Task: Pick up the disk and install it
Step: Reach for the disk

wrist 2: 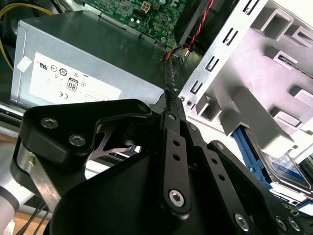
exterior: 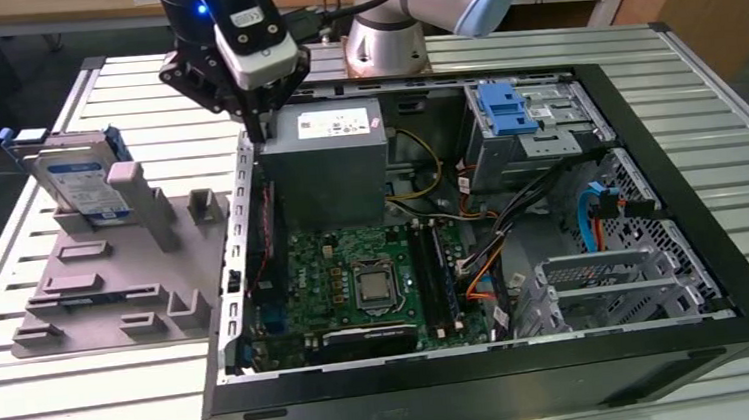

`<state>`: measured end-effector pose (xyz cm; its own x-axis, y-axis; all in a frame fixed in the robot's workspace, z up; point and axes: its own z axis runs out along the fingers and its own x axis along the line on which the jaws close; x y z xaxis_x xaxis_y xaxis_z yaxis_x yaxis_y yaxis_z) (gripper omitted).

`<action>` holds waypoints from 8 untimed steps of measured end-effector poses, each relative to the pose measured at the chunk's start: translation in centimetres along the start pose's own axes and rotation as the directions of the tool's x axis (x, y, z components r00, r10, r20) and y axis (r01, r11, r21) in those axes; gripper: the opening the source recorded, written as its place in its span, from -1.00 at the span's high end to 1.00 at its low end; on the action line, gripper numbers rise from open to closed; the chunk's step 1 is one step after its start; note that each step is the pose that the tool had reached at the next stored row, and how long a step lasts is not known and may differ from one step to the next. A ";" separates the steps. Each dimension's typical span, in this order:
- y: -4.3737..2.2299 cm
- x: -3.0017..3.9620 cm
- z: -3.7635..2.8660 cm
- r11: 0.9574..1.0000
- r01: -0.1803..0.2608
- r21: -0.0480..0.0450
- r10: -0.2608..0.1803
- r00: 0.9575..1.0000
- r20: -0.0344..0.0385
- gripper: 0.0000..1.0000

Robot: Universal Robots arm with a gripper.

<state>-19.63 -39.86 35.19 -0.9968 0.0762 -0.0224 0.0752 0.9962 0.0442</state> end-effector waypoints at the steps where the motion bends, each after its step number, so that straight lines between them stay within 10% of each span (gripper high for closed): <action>1: 0.00 0.01 0.02 1.000 0.000 0.000 0.000 1.000 0.000 0.79; 8: -0.01 0.10 0.11 1.000 0.000 0.000 0.000 1.000 0.000 0.79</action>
<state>-19.73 -39.86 35.07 -0.9968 0.0762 -0.0224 0.0752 0.9962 0.0442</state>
